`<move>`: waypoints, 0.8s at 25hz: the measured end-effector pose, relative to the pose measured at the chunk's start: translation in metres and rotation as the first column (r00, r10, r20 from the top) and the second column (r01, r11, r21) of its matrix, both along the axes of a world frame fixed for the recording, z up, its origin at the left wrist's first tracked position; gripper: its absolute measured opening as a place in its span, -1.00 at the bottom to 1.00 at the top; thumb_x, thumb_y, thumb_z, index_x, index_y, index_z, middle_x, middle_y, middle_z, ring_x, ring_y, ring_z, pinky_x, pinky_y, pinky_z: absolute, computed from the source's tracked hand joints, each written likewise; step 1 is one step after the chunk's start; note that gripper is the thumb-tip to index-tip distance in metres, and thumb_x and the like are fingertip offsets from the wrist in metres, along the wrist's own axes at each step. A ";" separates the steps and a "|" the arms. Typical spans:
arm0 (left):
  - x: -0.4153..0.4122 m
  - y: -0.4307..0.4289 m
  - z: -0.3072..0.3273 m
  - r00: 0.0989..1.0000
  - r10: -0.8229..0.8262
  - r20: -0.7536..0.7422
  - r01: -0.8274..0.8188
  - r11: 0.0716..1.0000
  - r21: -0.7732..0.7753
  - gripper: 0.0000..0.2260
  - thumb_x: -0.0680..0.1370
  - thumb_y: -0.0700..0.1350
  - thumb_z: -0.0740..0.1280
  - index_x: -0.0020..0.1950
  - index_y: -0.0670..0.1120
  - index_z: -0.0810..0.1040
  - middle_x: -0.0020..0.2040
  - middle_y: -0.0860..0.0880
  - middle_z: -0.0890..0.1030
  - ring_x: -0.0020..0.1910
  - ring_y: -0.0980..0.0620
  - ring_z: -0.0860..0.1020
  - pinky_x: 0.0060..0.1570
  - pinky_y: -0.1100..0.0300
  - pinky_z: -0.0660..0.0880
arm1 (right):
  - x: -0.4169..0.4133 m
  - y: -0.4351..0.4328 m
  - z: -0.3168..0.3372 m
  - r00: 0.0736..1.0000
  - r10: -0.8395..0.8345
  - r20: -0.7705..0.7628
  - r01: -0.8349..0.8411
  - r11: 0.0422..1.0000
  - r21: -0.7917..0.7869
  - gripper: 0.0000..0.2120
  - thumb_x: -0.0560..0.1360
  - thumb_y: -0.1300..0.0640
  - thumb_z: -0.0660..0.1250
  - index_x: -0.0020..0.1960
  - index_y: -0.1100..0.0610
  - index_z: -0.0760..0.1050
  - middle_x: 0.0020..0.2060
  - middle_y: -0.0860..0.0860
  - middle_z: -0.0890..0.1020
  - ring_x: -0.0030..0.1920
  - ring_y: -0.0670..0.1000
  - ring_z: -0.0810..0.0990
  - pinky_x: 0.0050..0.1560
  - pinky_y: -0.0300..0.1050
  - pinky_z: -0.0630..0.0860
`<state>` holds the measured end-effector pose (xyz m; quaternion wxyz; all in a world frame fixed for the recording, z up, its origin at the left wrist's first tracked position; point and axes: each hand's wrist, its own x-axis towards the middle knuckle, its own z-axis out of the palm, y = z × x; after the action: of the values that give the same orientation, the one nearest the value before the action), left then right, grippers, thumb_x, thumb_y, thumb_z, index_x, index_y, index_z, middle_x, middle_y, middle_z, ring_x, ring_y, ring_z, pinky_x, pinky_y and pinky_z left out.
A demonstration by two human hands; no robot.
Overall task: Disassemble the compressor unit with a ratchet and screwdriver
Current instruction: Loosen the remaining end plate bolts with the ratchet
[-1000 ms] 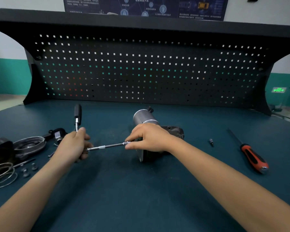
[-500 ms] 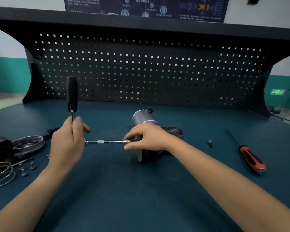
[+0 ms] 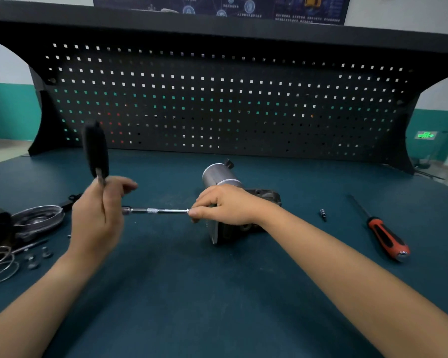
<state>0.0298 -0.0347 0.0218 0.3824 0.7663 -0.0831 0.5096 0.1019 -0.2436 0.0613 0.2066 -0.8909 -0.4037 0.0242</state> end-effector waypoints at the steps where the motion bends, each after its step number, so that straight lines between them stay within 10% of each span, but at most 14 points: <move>1: -0.002 0.001 -0.001 0.997 -0.050 0.061 0.046 0.997 0.069 -0.71 0.59 0.01 -0.01 -0.11 0.24 0.48 -0.19 0.23 0.56 -0.17 0.42 0.48 -0.14 0.54 0.33 | 0.000 -0.001 0.000 1.000 -0.001 -0.014 0.002 1.000 0.015 -0.76 0.53 -0.10 0.25 -0.07 -0.02 0.64 -0.24 -0.30 0.57 -0.07 -0.25 0.51 0.05 -0.22 0.42; 7: 0.014 -0.001 -0.003 0.908 -0.102 -0.406 -0.064 0.925 -0.376 -0.65 0.61 0.00 0.02 -0.26 -0.14 0.39 -0.25 -0.08 0.65 -0.52 0.16 0.54 -0.20 0.08 0.50 | 0.001 -0.004 -0.003 1.000 0.011 0.017 -0.013 0.997 0.078 -0.73 0.38 -0.08 0.45 0.06 -0.06 0.60 -0.18 -0.32 0.58 -0.15 -0.45 0.47 -0.13 -0.56 0.35; 11: 0.017 0.000 -0.004 0.834 -0.261 -0.487 -0.076 0.818 -0.569 -0.68 0.64 -0.05 0.02 -0.24 -0.15 0.36 -0.23 -0.17 0.63 -0.55 0.08 0.55 -0.30 0.13 0.47 | 0.002 -0.002 -0.005 0.998 0.009 0.059 -0.013 0.997 0.078 -0.80 0.44 -0.03 0.40 0.03 0.00 0.64 -0.12 -0.22 0.64 -0.06 -0.26 0.52 0.03 -0.28 0.44; 14: 0.009 -0.008 -0.007 0.975 -0.137 -0.173 0.057 0.915 -0.400 -0.69 0.63 0.01 0.01 -0.22 -0.02 0.41 -0.18 -0.05 0.63 -0.40 0.24 0.58 -0.32 0.29 0.48 | 0.001 -0.002 -0.003 0.999 0.042 0.033 -0.045 0.994 0.102 -0.80 0.48 0.02 0.36 0.05 0.06 0.64 -0.13 -0.21 0.61 -0.02 -0.20 0.53 0.10 -0.19 0.44; 17: -0.001 0.000 -0.003 0.965 -0.197 0.172 0.183 0.979 0.095 -0.76 0.63 0.12 -0.01 -0.04 0.25 0.44 0.02 0.28 0.57 -0.11 0.25 0.54 -0.10 0.23 0.47 | -0.001 -0.005 0.001 0.995 0.064 -0.082 -0.050 0.986 0.161 -0.84 0.51 0.05 0.34 0.02 0.07 0.63 -0.24 -0.29 0.56 -0.16 -0.33 0.49 -0.05 -0.41 0.34; 20: -0.002 0.000 -0.001 0.965 -0.212 0.157 0.187 0.969 0.163 -0.77 0.63 0.12 -0.01 -0.05 0.25 0.43 -0.01 0.34 0.57 -0.09 0.31 0.54 -0.07 0.31 0.44 | -0.001 -0.008 0.002 0.991 0.022 -0.134 0.003 0.983 0.186 -0.87 0.47 0.02 0.38 -0.03 0.02 0.64 -0.34 -0.35 0.58 -0.24 -0.43 0.48 -0.20 -0.59 0.30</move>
<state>0.0278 -0.0345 0.0213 0.3656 0.7329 -0.2302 0.5256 0.1005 -0.2518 0.0635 0.3156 -0.8622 -0.3934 0.0477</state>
